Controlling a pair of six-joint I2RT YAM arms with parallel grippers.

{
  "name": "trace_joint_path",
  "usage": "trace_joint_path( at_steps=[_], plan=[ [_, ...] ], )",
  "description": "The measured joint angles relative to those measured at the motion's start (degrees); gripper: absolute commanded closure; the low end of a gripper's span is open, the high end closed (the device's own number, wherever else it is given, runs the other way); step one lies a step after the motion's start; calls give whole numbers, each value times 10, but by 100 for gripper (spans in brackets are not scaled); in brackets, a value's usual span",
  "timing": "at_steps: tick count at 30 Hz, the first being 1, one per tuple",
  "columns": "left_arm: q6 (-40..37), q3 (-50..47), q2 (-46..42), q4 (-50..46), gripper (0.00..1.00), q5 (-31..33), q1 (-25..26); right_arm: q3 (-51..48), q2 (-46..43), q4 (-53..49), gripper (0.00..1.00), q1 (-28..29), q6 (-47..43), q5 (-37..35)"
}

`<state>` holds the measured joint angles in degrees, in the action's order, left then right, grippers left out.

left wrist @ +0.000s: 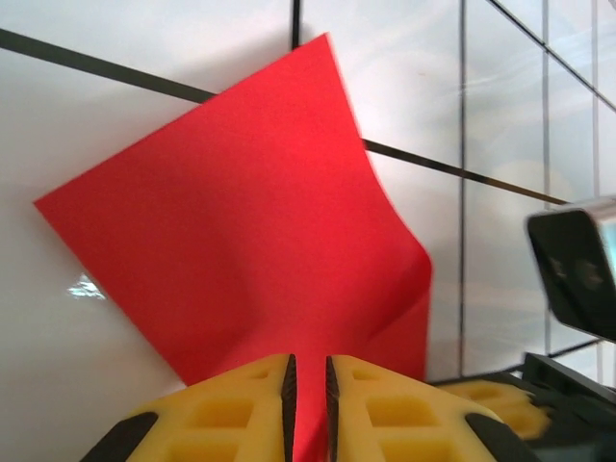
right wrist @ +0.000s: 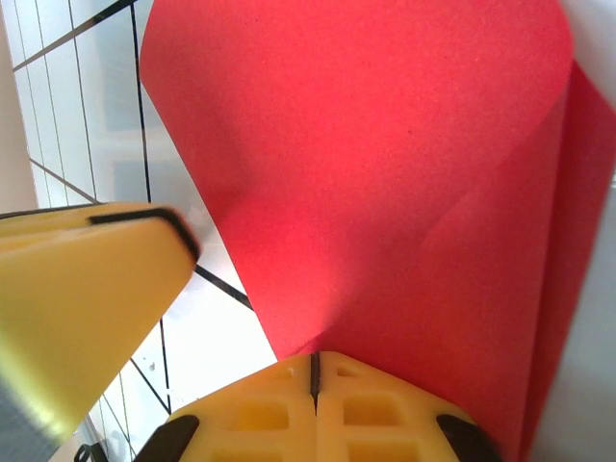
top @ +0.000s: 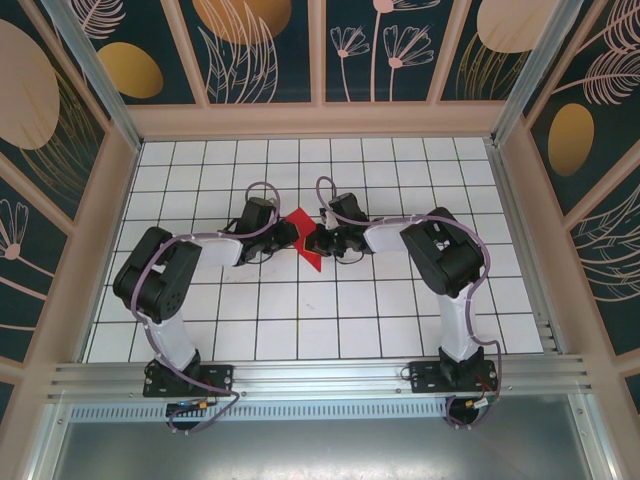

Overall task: Fold a paper plane with a square sheet of paper (pick it up from the middle)
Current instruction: Third fold the triangle at the center of the table.

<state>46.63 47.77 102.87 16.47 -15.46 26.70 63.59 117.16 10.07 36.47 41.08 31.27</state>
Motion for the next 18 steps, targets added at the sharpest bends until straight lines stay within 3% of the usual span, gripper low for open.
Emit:
trace_joint_path(
  at_steps=[8,18],
  plan=[
    [1,-31,-15,9,78,-53,1,0,0,0,98,0,0,0],
    [-1,-34,-7,8,83,-64,7,0,0,-1,99,0,-1,0]
  ],
)
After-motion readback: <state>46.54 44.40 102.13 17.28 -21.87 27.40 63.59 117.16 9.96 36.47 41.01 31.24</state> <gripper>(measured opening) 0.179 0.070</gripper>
